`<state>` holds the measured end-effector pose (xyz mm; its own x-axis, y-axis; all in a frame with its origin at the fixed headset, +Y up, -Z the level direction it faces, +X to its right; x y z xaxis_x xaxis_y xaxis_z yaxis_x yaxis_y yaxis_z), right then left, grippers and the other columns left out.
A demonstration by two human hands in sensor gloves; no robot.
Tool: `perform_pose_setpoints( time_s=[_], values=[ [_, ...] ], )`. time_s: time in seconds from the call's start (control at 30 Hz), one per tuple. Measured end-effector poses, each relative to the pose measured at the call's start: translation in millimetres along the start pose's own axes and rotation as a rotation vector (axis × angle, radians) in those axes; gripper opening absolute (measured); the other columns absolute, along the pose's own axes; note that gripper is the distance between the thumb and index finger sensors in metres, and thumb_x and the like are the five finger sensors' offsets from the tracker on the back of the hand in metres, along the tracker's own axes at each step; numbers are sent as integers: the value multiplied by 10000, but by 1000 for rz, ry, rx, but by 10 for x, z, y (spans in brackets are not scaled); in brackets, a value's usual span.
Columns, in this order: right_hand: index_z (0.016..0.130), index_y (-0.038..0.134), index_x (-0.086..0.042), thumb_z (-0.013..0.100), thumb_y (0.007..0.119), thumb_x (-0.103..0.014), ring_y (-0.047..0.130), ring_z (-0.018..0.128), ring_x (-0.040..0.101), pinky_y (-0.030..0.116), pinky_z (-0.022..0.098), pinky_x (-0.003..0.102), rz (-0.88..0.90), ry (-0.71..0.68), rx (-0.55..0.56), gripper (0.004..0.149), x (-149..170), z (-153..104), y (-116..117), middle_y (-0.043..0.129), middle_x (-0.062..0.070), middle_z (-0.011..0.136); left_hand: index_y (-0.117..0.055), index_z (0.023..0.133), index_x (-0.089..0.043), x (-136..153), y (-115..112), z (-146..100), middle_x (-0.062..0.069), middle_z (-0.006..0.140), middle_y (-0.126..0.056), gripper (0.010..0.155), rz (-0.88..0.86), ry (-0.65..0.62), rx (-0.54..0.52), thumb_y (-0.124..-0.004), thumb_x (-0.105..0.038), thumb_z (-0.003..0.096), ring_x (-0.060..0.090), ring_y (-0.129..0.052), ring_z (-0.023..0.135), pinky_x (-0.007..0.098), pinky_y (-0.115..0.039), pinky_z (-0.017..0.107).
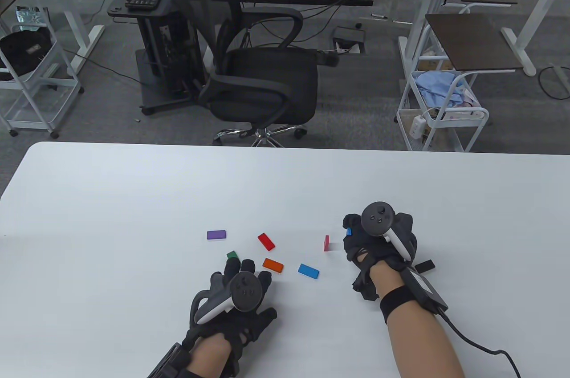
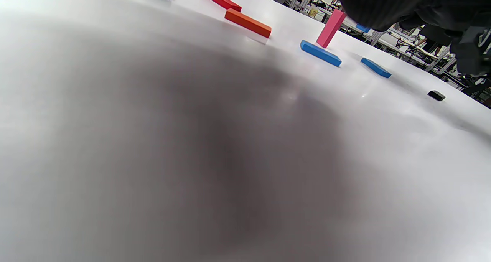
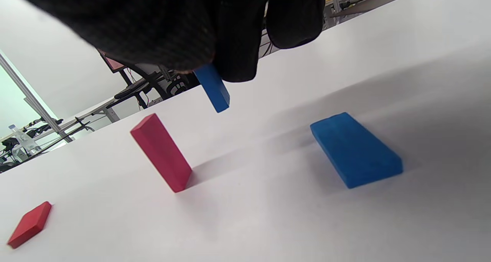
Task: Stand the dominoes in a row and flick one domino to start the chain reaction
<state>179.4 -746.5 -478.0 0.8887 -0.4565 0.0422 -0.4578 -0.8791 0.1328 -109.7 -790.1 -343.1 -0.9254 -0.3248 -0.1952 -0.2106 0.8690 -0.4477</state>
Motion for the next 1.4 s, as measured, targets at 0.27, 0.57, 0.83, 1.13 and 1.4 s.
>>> perform_pose_setpoints(
  time_s=[0.27,0.57,0.83,1.13,1.4],
  values=[
    [919,593,-246,480,850,-279,572,940,436,267,731,672,-3,-3,-27,510,6,35,177,767,85,940,-217,1079,-298,-1,0,-1,77,1107,93,790,1,1,1,-631,-598,476,364,190,963,677,4,657],
    [920,587,-241,479,850,-281,575,934,439,270,729,673,6,9,-30,515,45,83,260,765,91,937,-217,1078,-299,-2,0,-2,77,1107,91,789,3,3,5,-631,-597,476,363,191,963,677,3,657],
    [921,586,-236,485,847,-282,581,929,439,274,728,673,7,17,-45,510,57,105,325,764,97,935,-216,1079,-299,2,-1,-4,78,1107,93,790,3,6,7,-631,-598,476,363,191,963,677,5,657],
    [929,565,-239,478,856,-285,569,930,449,268,727,676,11,22,-61,538,63,94,329,735,98,950,-216,1079,-298,3,0,-4,78,1106,93,791,4,8,8,-632,-597,477,364,191,962,677,4,657],
    [1008,393,-233,479,864,-314,491,966,461,229,728,683,-12,-1,-65,714,73,29,170,610,94,1028,-216,1078,-300,-2,4,-5,78,1106,93,791,4,6,5,-632,-598,475,362,192,963,677,5,657]
  ],
)
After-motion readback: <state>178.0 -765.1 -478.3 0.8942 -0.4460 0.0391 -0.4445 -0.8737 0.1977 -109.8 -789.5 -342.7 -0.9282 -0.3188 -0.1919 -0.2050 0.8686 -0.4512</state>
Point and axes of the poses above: the tracker on the back of each hand, its own x axis roughly to the little-finger side, its own z axis roughly from the wrist to the fingertips, y = z × x, the point moved 5 cm from there along z, roughly from the wrist to the fingertips
